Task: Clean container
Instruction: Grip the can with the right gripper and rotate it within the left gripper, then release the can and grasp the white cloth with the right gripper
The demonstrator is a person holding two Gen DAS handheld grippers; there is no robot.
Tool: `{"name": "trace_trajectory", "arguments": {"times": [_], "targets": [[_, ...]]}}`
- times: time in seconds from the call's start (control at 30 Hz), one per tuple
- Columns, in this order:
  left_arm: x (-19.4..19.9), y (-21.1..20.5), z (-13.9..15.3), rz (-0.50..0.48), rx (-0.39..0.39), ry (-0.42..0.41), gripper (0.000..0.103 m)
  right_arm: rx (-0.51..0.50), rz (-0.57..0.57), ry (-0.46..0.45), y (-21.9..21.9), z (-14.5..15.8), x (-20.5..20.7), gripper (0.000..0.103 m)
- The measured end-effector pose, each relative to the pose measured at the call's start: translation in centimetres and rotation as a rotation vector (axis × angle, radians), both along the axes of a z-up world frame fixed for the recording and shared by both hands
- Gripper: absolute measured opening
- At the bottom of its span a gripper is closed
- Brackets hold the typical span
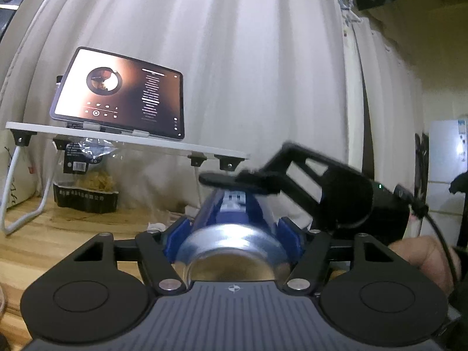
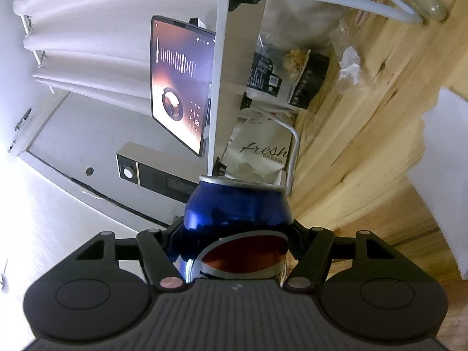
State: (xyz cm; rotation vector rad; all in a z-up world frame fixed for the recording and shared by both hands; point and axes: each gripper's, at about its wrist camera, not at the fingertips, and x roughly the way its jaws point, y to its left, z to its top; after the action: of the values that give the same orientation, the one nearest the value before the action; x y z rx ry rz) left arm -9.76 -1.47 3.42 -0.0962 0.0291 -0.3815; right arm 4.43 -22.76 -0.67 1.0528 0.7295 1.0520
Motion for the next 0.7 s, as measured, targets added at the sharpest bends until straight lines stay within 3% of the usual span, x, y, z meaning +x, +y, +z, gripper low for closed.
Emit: {"name": "trace_trajectory", "arguments": {"times": [0.3,0.43,0.53,0.6,0.63,0.7], "targets": [[-0.3,0.0,0.0,0.021,0.038,-0.018,0.067,0.012,0.022,-0.007,0.5,0.3,-0.4,0.069],[0.1,0.3,-0.3,0.146,0.124,-0.01,0.067,-0.097,-0.043,-0.046,-0.8,1.6,0.3,0.079],[1.0,0.5,-0.6,0.206,0.164,0.037,0.067,-0.387,-0.194,-0.166,-2.7,4.2,1.0,0.08],[1.4,0.0,-0.8,0.207,0.192,0.059,0.067,-0.763,-0.255,-0.302,-1.6,5.4,1.1,0.081],[1.4,-0.2,-0.8,0.206,0.202,0.06,0.067,-0.902,-0.245,-0.362,-0.8,5.2,1.0,0.081],[1.3,-0.1,-0.8,0.208,0.201,0.054,0.067,-1.104,-0.217,-0.444,0.8,4.4,0.7,0.064]]}}
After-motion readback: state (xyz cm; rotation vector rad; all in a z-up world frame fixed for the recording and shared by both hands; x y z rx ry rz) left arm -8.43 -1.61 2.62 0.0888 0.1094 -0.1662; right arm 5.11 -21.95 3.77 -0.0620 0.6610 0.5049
